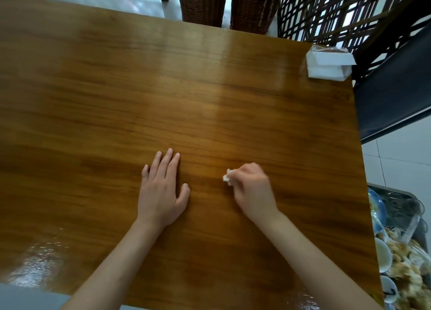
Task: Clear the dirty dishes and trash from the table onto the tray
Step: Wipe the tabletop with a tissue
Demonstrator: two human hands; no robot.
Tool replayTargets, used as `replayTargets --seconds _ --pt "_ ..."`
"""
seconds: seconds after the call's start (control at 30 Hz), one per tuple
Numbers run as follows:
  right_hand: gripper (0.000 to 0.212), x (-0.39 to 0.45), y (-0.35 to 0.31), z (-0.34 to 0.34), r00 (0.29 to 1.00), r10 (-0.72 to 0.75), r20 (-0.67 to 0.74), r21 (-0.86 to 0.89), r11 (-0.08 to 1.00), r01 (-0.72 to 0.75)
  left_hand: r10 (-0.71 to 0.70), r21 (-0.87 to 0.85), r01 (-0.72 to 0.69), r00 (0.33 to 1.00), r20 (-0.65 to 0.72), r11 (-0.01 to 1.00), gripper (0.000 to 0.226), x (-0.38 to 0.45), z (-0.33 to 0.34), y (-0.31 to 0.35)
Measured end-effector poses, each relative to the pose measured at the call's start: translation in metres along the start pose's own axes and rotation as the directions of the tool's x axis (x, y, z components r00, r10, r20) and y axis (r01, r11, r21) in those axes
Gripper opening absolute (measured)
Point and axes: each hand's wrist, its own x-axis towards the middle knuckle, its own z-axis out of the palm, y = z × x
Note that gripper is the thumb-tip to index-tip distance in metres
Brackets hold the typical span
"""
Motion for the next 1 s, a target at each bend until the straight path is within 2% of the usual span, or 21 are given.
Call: replayTargets --seconds 0.07,0.13,0.3,0.47,0.6,0.7,1.0 --pt "0.007 0.013 0.003 -0.011 0.977 0.196 -0.085 0.159 0.971 -0.181 0.000 -0.007 0.000 1.000 -0.007 1.000 0.066 0.000 -0.001 -0.001" --pt "0.007 0.016 -0.001 -0.011 0.971 0.236 -0.044 0.201 0.954 -0.223 0.003 -0.014 -0.003 1.000 -0.004 1.000 0.067 0.001 -0.001 -0.001" --pt "0.006 0.019 0.004 -0.007 0.976 0.219 0.007 0.096 0.971 -0.219 0.002 -0.022 -0.003 1.000 -0.002 1.000 0.066 0.000 -0.002 0.002" --pt "0.013 0.020 0.006 -0.002 0.981 0.182 -0.067 0.022 0.983 -0.181 0.009 -0.036 -0.010 1.000 -0.010 0.999 0.066 0.000 -0.004 0.001" --pt "0.029 0.020 0.003 0.002 0.988 0.143 -0.064 -0.091 0.985 -0.149 -0.001 -0.020 0.001 1.000 0.000 1.000 0.067 0.000 -0.003 0.002" --pt "0.023 0.017 -0.002 0.000 0.984 0.117 -0.134 -0.096 0.987 -0.130 0.002 -0.019 -0.001 1.000 0.005 1.000 0.067 -0.001 -0.003 0.001" --pt "0.025 0.010 0.012 -0.005 0.996 0.042 0.083 -0.151 0.988 -0.029 -0.008 -0.031 0.009 0.999 0.034 0.999 0.070 -0.002 -0.006 0.003"
